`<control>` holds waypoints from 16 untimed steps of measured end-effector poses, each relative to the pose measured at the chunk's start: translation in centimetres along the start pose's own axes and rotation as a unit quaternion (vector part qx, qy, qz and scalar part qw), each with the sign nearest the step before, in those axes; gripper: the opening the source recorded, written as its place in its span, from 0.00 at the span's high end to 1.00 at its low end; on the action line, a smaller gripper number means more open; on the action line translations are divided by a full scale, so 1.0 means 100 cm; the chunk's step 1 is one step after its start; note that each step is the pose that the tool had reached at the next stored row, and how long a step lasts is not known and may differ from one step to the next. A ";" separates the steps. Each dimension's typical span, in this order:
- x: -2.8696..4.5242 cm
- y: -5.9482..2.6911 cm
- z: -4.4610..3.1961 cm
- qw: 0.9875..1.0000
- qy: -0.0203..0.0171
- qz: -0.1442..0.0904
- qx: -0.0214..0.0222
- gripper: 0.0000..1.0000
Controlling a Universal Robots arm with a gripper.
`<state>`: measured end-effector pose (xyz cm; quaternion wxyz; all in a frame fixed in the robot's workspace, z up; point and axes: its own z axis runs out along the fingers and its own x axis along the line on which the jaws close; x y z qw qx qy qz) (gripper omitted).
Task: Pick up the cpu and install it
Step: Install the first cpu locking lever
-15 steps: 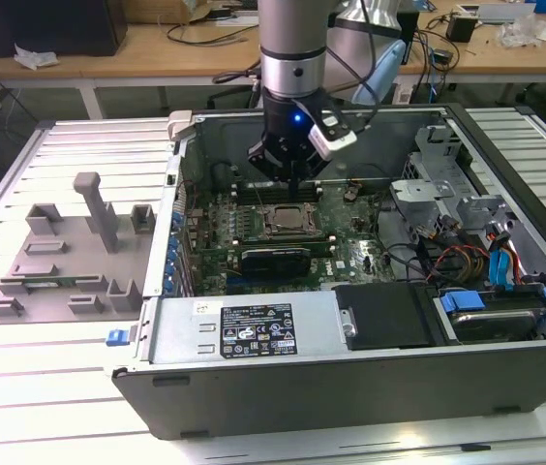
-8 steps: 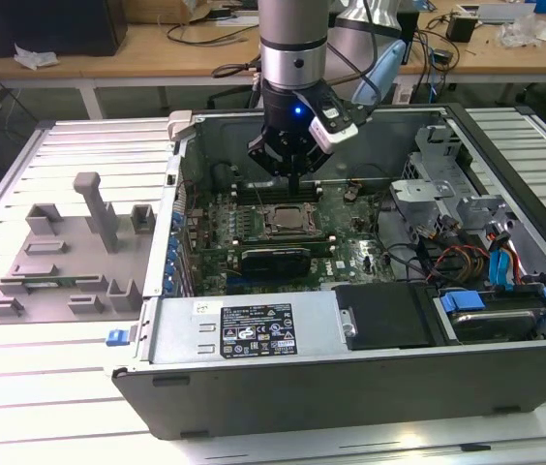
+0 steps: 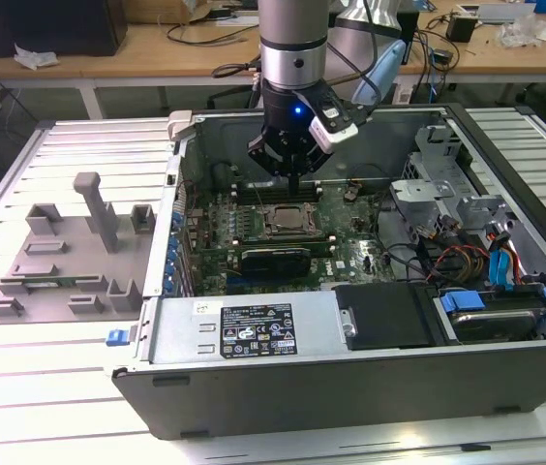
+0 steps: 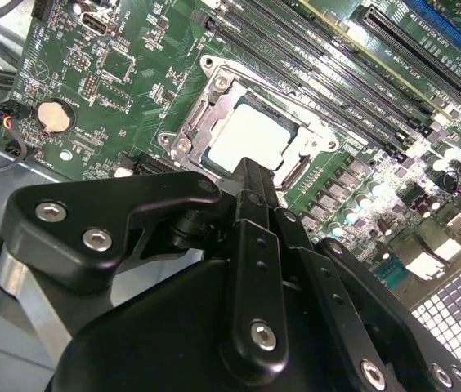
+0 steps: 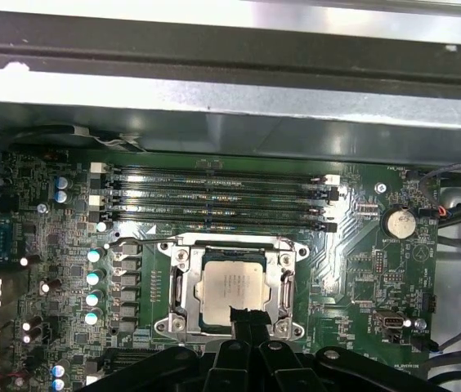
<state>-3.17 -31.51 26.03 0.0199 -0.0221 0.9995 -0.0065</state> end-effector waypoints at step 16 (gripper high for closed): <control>0.0143 0.0006 -0.0006 1.000 -0.003 0.000 0.000 0.89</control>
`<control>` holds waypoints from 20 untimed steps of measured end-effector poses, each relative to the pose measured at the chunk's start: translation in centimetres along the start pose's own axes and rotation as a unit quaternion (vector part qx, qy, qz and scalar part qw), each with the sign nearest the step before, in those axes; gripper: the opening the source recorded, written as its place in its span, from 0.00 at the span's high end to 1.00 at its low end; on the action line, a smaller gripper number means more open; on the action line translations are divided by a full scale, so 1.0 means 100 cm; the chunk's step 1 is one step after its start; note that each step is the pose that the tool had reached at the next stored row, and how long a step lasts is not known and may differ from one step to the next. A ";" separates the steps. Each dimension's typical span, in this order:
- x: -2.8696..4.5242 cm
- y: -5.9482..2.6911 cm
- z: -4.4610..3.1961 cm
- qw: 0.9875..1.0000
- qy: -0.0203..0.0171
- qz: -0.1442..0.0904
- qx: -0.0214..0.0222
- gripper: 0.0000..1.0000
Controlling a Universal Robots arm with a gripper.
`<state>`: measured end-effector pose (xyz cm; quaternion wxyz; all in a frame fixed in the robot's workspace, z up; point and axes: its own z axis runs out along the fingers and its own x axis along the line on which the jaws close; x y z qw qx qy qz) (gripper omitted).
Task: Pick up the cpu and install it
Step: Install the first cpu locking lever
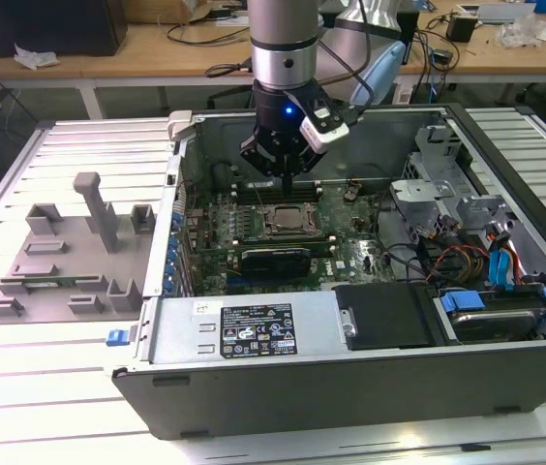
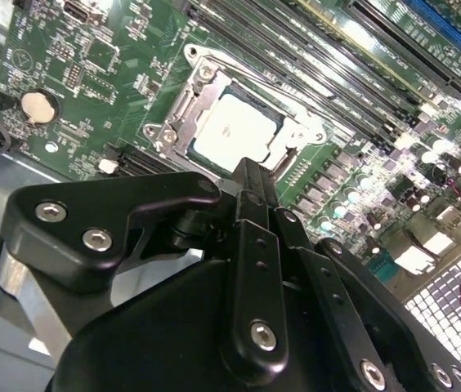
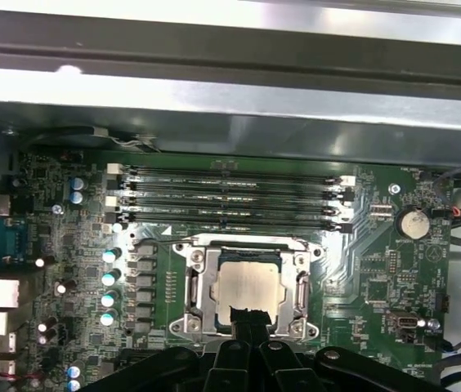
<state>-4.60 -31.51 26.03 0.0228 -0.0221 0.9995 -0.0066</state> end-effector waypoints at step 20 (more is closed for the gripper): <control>0.0459 0.0020 -0.0021 1.000 0.000 0.000 0.000 0.89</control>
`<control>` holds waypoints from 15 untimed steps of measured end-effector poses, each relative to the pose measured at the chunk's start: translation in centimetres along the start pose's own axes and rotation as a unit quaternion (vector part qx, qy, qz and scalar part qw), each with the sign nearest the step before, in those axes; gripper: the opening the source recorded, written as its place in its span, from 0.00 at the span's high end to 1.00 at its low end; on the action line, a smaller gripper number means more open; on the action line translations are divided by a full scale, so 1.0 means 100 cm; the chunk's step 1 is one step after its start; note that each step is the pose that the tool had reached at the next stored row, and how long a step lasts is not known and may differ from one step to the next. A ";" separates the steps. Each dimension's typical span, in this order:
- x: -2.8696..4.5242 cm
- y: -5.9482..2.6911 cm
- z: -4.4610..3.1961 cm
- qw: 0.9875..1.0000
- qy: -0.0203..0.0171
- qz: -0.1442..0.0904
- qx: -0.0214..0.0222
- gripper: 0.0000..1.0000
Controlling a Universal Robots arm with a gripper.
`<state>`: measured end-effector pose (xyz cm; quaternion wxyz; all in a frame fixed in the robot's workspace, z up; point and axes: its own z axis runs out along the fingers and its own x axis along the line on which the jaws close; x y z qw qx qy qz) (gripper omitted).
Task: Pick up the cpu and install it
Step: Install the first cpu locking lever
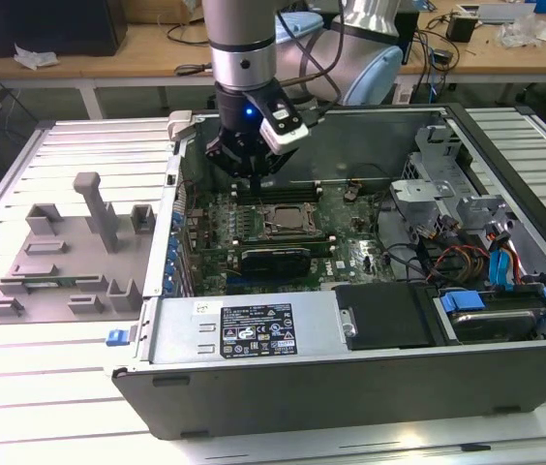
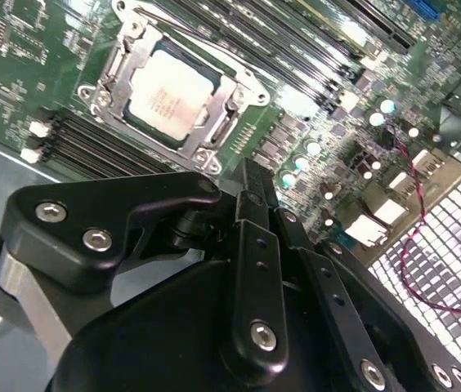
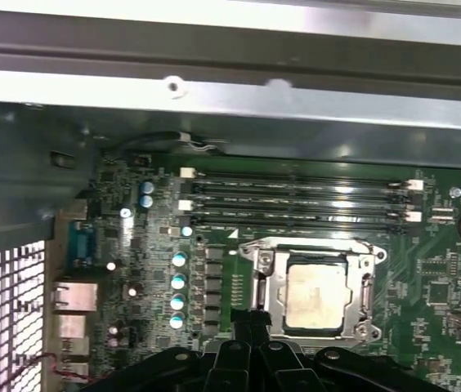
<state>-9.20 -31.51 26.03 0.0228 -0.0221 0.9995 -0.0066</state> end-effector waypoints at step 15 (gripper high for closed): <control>0.0183 0.0008 -0.0008 1.000 -0.001 0.001 -0.019 0.89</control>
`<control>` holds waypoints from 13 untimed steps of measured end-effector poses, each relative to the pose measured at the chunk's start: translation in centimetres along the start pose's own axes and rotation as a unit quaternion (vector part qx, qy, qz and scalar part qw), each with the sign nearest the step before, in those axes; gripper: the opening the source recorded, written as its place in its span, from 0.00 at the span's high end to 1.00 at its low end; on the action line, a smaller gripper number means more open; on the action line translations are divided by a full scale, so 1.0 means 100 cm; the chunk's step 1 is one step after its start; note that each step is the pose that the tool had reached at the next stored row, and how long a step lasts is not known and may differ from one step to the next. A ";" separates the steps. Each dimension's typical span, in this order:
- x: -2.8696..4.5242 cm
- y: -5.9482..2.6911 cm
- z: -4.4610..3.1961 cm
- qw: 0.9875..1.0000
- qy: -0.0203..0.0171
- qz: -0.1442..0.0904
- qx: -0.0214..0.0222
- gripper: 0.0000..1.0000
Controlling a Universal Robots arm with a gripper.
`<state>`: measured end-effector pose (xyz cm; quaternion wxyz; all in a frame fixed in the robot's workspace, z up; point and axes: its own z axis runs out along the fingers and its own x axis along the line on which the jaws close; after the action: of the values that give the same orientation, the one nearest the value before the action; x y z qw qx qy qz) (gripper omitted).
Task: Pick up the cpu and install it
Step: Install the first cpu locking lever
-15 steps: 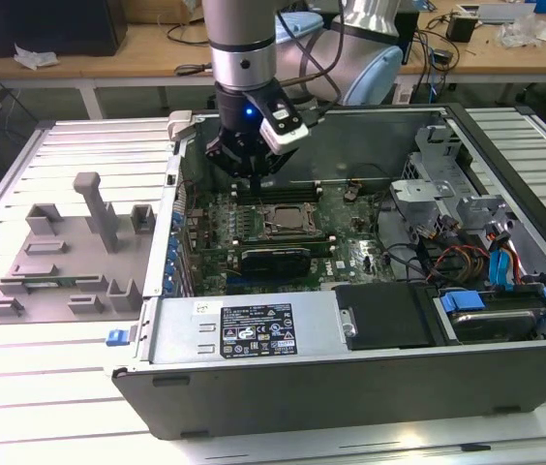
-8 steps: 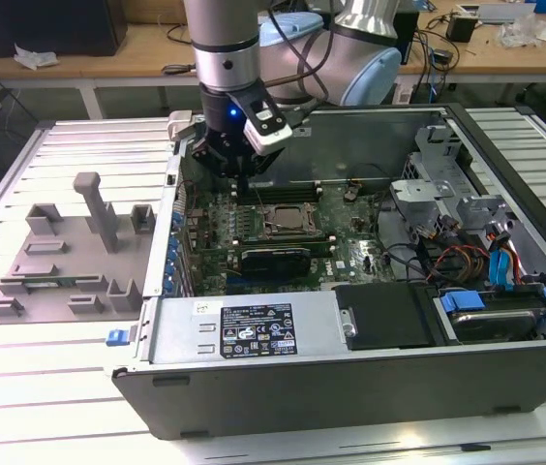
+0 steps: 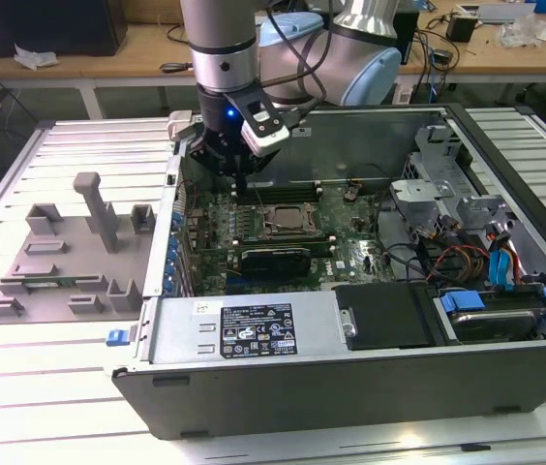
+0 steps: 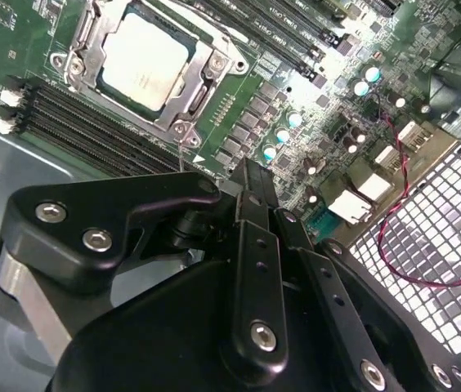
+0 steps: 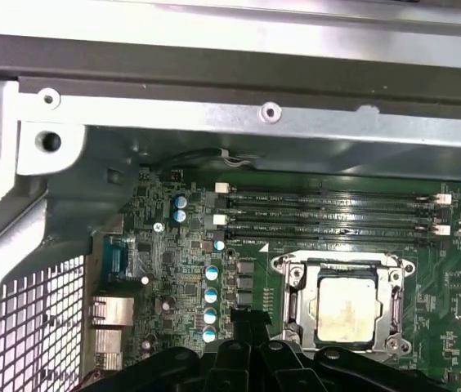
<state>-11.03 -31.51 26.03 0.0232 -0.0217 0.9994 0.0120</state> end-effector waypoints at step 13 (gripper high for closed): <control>0.0000 0.0000 0.0001 0.996 -0.004 0.004 -0.085 0.89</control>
<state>-11.03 -31.51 26.02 0.0250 -0.0196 0.9948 0.0971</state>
